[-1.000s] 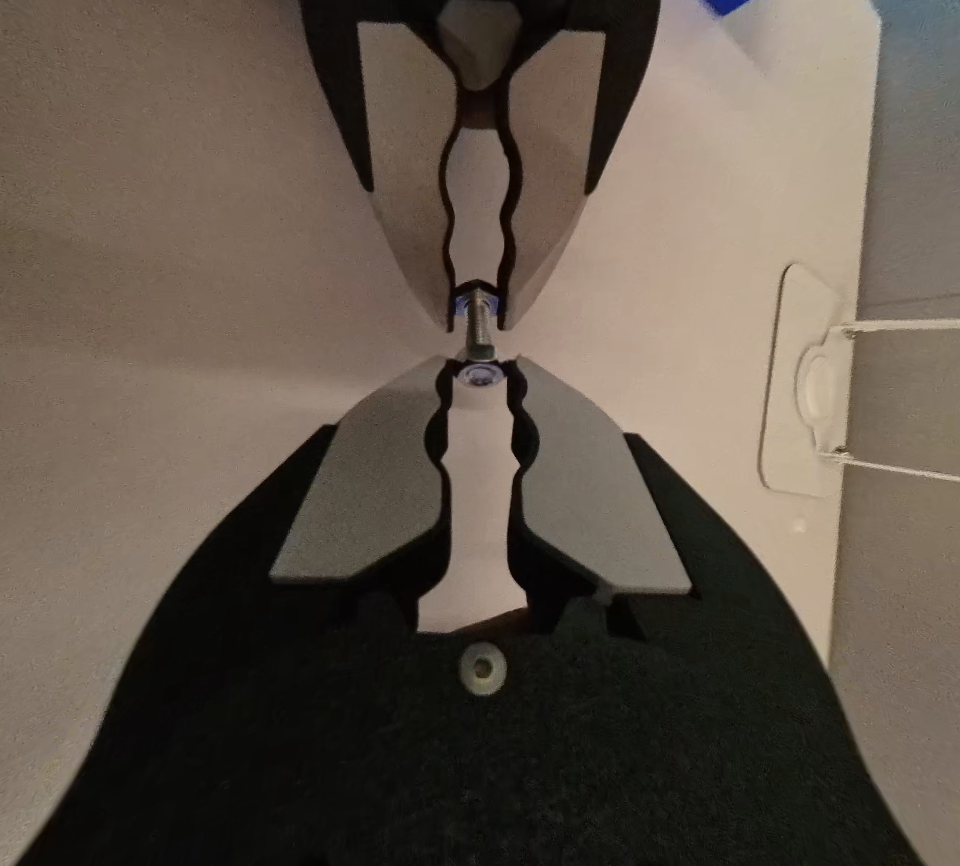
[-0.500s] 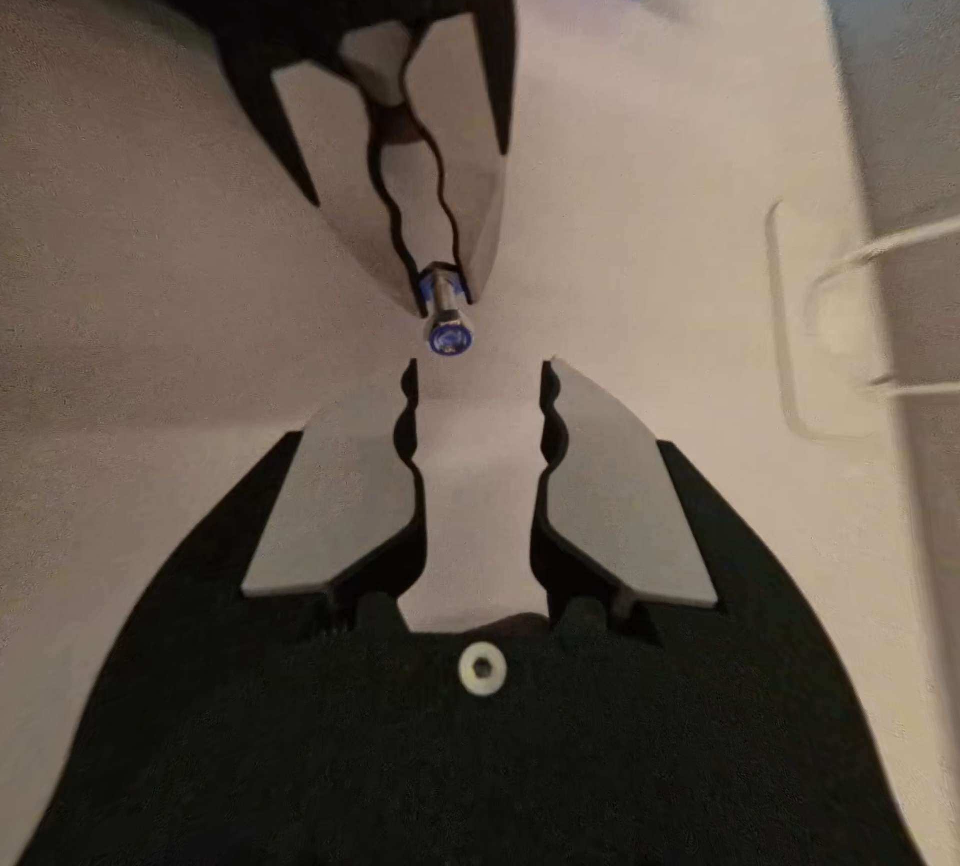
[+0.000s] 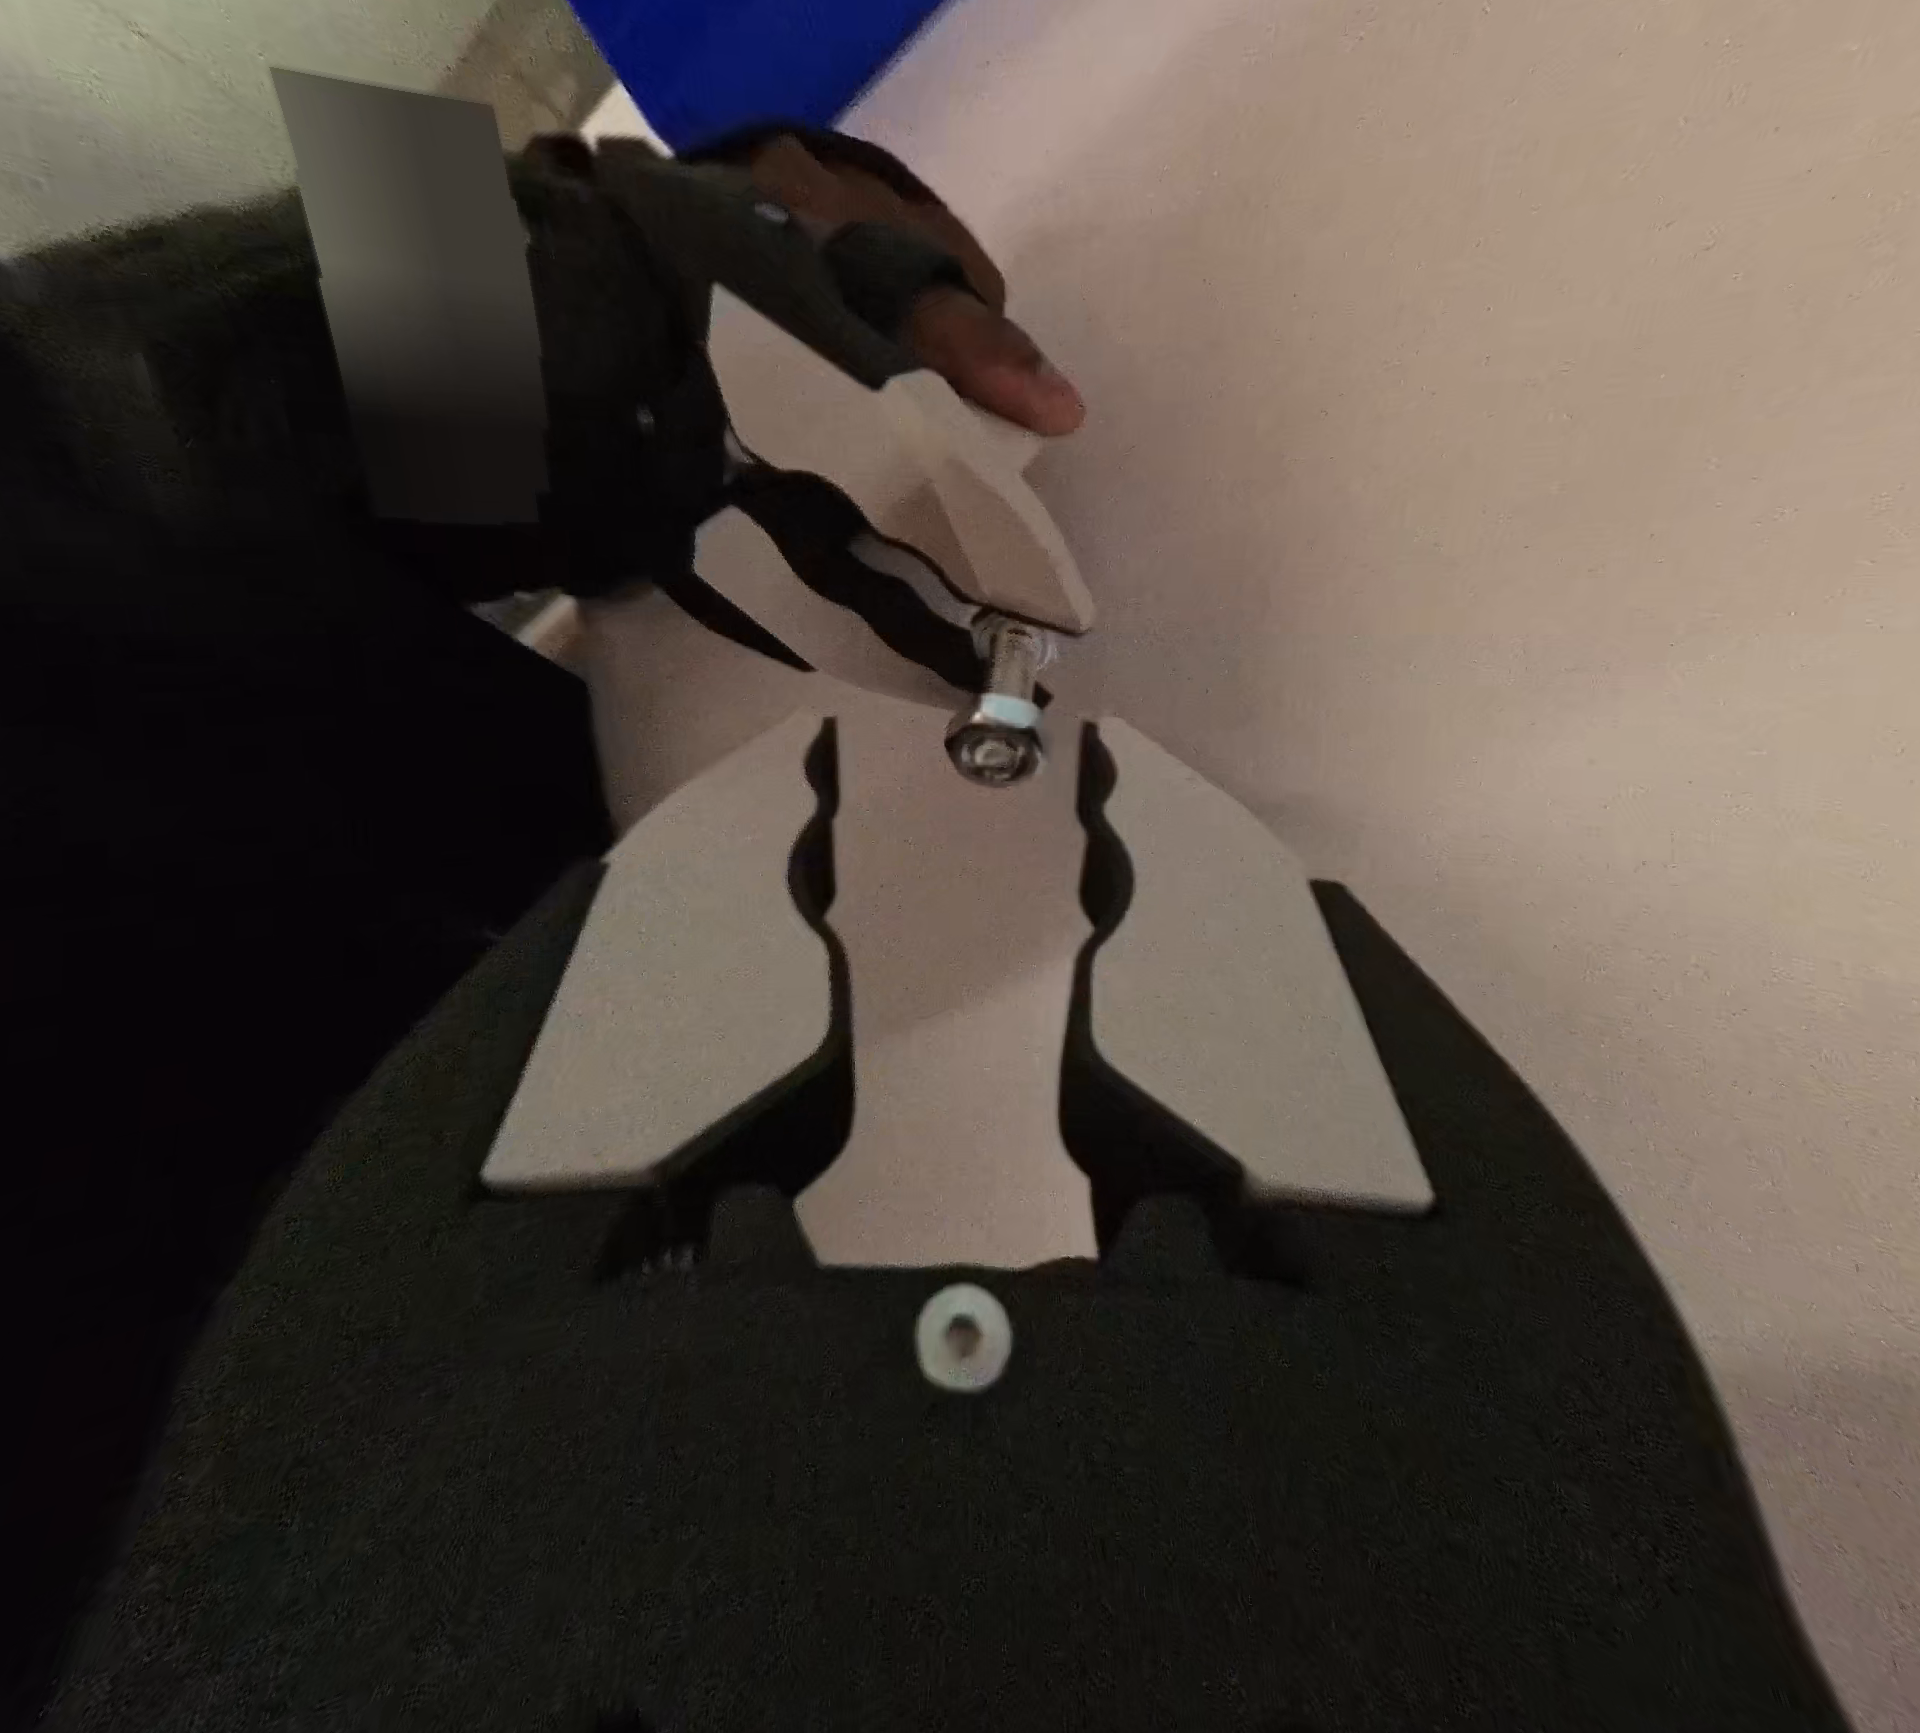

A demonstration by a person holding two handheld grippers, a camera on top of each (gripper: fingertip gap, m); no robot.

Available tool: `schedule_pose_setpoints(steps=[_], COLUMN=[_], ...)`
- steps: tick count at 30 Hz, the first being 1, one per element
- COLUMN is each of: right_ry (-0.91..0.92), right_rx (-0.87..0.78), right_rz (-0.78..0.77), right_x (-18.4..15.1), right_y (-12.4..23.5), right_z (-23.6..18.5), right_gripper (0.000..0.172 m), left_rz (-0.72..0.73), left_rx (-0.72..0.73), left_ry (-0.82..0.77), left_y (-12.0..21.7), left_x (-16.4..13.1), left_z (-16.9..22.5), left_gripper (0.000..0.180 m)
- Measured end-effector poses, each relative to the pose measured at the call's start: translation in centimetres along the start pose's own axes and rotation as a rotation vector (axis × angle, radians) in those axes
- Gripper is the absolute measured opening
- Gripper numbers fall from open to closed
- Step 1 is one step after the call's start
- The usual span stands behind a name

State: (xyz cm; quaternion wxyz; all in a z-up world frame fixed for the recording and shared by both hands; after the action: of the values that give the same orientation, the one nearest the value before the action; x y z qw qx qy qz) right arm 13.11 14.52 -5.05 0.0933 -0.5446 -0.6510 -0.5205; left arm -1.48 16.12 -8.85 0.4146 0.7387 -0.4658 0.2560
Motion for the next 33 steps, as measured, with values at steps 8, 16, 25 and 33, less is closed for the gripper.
schedule_pose_setpoints(steps=[8,16,25,33], right_ry=[0.967,0.04,0.884,0.561], right_rx=[-0.428,-0.182,-0.439,-0.383], right_rz=[-0.119,-0.032,-0.049,-0.169], right_x=[-0.7,-0.1,-0.6,-1.1], right_y=[-0.4,-0.2,1.0,-0.9], right_z=[-3.3,-1.2,-2.7,-2.1], right_gripper=[0.035,0.018,0.053,0.017], left_rz=[0.035,0.021,0.061,0.03], left_rx=[-0.033,0.015,-0.03,-0.014], left_ry=[0.071,-0.058,0.076,-0.02], left_y=[0.0,0.0,0.2,-0.2], left_x=[-0.1,0.1,0.0,0.3], left_z=[-0.2,0.4,-0.3,0.6], left_gripper=[0.018,0.018,0.018,0.018])
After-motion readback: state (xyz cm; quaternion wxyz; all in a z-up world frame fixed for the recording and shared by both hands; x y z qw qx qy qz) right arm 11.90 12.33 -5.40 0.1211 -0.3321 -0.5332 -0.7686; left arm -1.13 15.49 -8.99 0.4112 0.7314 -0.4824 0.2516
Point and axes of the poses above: each gripper's, where its closed fingertips meet, y back along the fingers, x out of its top, z = x × y across the jaws, the point moved 9 cm from there along y, back along the fingers, and after that the axes turned 4 degrees about y, right-handed, at the moved point
